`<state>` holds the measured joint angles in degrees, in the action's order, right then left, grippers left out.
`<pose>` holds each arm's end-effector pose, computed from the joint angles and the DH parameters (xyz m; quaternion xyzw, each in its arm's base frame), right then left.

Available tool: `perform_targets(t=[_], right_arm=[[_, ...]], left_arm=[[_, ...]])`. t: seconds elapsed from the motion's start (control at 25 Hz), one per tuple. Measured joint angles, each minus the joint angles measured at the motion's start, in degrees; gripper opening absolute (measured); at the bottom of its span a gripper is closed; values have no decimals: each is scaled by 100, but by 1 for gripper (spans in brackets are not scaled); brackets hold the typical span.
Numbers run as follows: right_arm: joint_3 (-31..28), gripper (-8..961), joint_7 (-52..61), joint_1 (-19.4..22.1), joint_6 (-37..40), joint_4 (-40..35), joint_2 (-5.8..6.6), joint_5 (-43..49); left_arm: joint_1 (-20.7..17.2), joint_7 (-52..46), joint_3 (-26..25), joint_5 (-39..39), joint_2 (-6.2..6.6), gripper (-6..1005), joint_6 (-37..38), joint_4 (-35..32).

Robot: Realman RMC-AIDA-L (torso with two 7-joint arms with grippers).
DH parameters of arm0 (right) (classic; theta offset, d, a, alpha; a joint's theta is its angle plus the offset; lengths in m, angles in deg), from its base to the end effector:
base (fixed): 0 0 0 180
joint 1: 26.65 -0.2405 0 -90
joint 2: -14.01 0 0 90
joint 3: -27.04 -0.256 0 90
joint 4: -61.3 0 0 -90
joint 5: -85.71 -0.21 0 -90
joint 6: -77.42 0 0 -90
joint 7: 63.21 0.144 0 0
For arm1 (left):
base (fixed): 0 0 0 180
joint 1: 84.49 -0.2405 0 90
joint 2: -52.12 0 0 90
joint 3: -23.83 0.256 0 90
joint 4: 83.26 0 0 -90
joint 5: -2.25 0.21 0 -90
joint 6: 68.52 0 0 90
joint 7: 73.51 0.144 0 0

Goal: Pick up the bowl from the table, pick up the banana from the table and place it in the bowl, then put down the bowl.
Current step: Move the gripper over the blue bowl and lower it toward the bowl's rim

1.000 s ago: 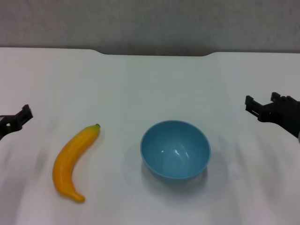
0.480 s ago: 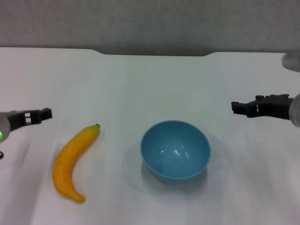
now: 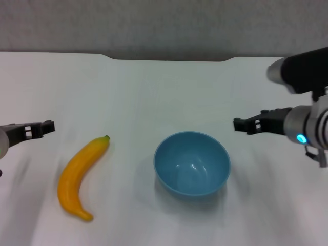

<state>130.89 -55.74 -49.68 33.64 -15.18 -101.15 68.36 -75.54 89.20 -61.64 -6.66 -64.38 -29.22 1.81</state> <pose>0.2089 0.3797 -0.0263 -0.8136 0.4005 -0.0121 0.4213 -0.2647 0.3559 0.0392 -0.6932 -0.4925 -0.0600 0.5229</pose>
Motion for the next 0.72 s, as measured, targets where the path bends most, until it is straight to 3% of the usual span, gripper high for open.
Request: perform_targets(t=[0.72], right_arm=[[1014, 735, 843, -67, 578, 490, -27, -33]], left_arm=[[-131, -20, -78, 25, 5, 864, -175, -199]])
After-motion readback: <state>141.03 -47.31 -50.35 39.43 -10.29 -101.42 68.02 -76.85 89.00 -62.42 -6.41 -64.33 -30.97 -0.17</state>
